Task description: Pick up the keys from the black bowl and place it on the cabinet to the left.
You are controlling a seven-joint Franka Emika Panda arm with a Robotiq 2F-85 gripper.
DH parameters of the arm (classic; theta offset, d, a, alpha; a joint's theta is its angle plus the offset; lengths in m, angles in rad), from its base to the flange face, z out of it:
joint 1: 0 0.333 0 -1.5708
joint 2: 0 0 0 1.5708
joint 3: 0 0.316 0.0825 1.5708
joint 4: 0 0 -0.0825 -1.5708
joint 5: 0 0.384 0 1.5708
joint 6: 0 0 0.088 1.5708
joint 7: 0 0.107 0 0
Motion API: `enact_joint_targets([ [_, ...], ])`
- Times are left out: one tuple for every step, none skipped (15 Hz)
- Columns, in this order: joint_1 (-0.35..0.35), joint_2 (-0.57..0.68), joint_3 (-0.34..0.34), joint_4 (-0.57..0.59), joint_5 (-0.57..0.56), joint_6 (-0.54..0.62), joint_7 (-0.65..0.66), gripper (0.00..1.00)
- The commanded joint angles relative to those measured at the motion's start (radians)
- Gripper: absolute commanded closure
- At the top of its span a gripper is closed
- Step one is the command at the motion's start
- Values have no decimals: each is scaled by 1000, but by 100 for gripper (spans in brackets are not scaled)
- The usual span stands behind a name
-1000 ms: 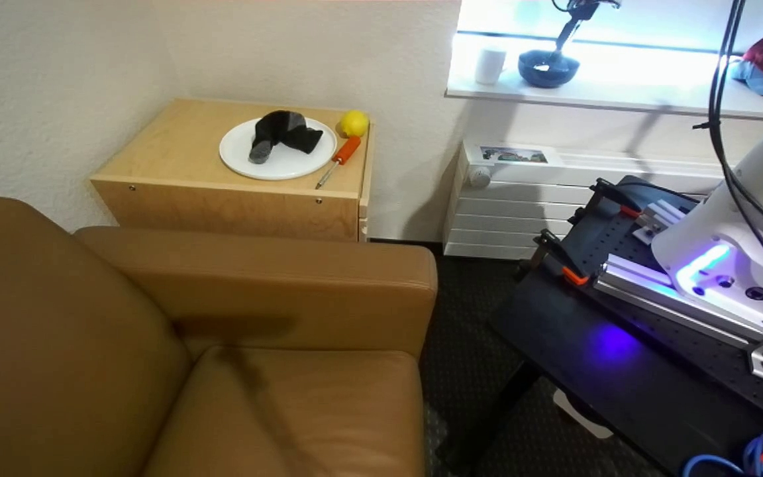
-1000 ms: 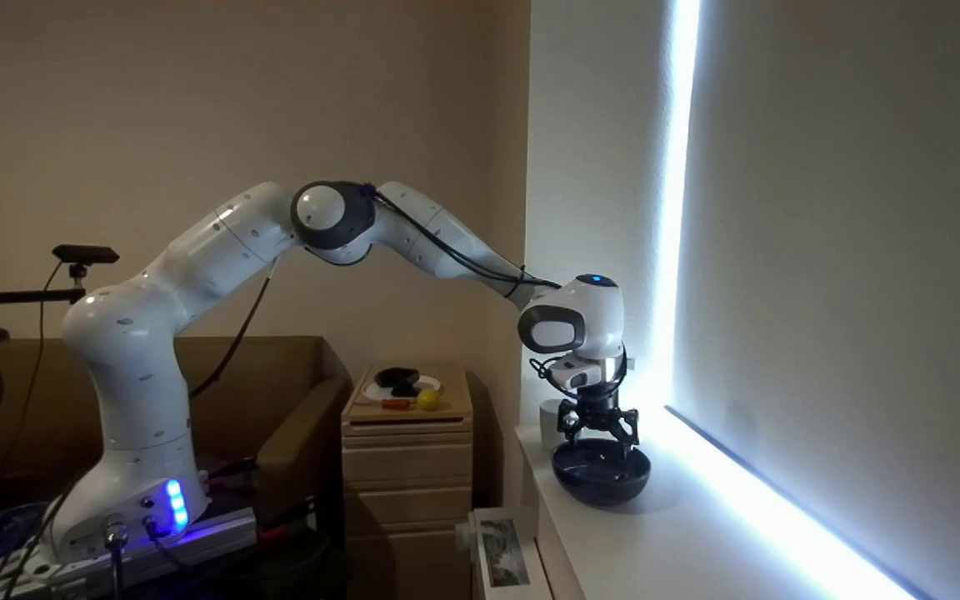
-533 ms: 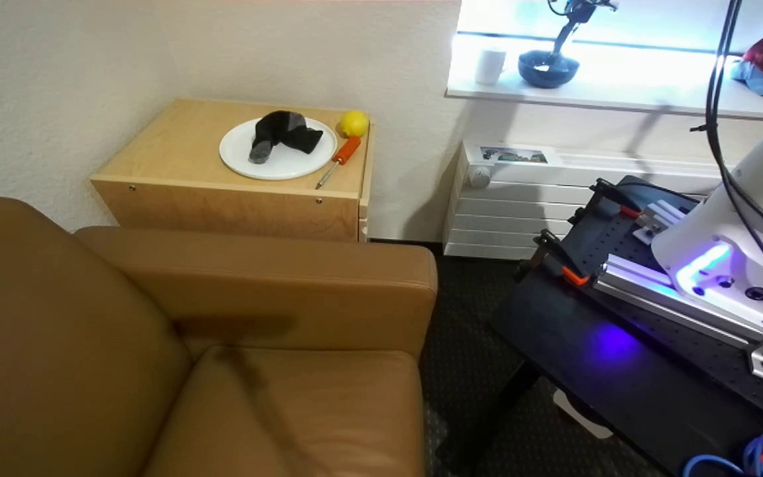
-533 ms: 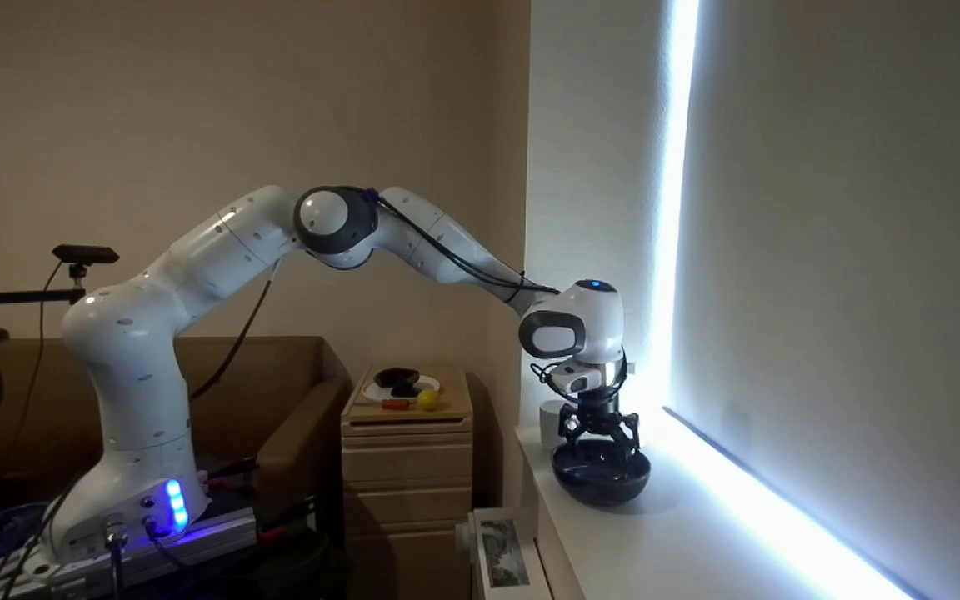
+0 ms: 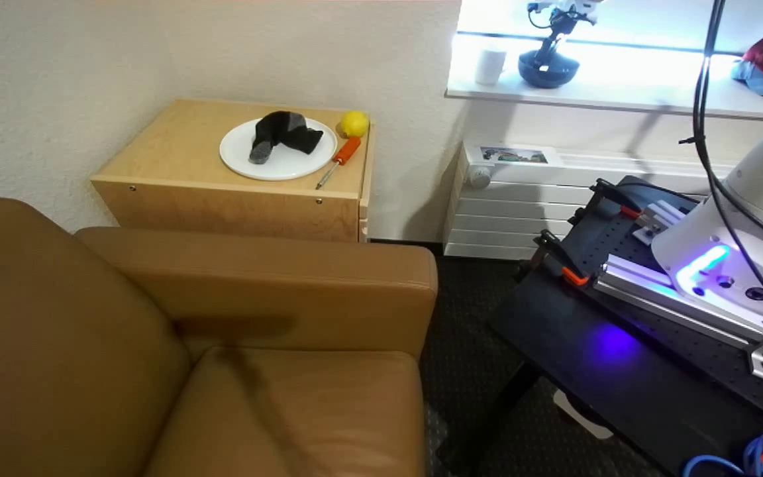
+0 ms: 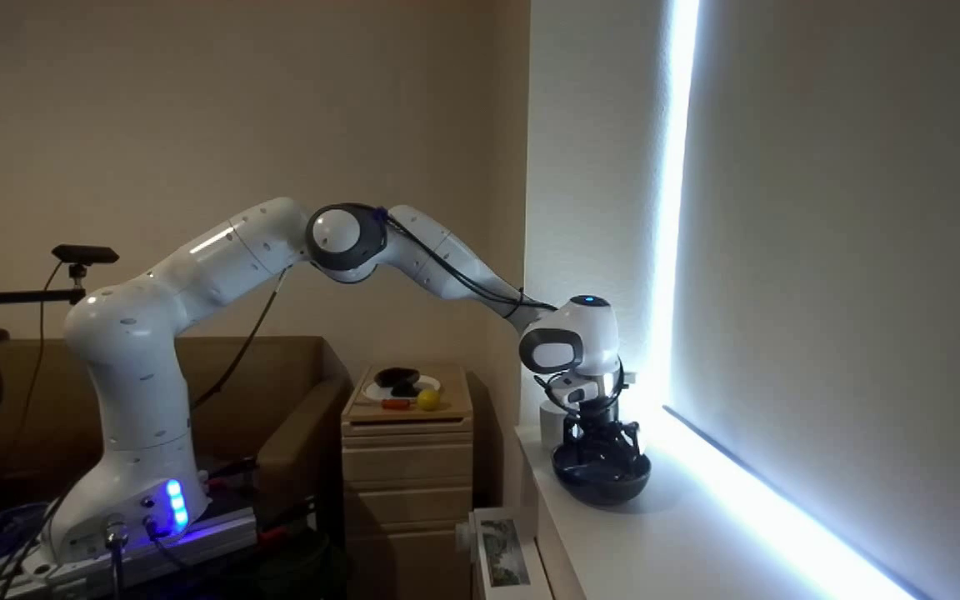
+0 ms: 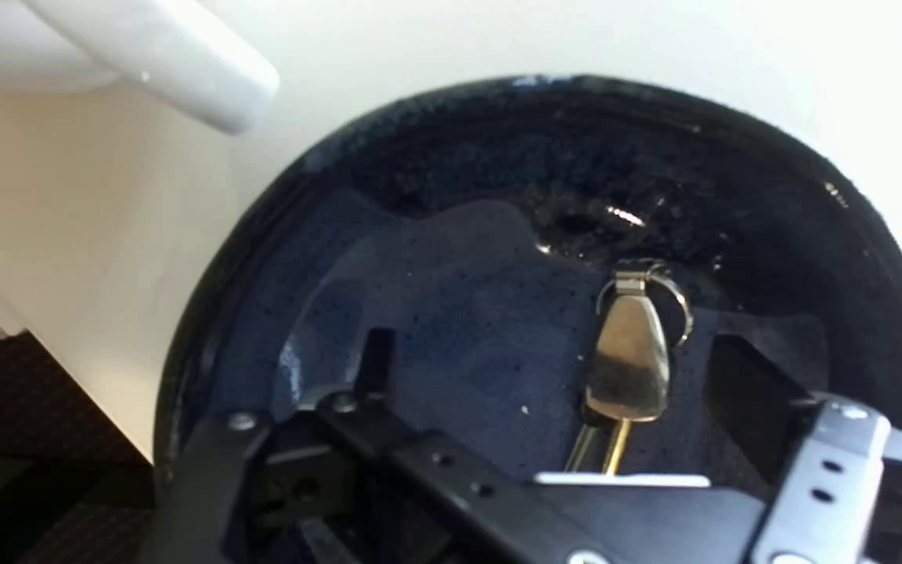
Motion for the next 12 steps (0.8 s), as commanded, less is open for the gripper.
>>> enact_joint_targets([
  [-39,38,31,90,15,-56,71,0],
  [-47,47,35,110,16,-70,93,0],
  [-56,56,39,128,17,-87,114,0],
  [-65,63,45,145,18,-109,133,0],
  [-71,71,44,161,12,-125,156,0],
  [-77,84,45,182,6,-150,181,0],
  [-86,92,50,196,3,-178,193,0],
  [-96,107,50,220,-4,-206,209,0],
  [-105,119,47,236,-12,-230,217,0],
  [-69,76,28,158,2,-171,189,0],
  [-76,86,28,172,1,-185,195,0],
  [-82,96,28,184,1,-194,196,0],
])
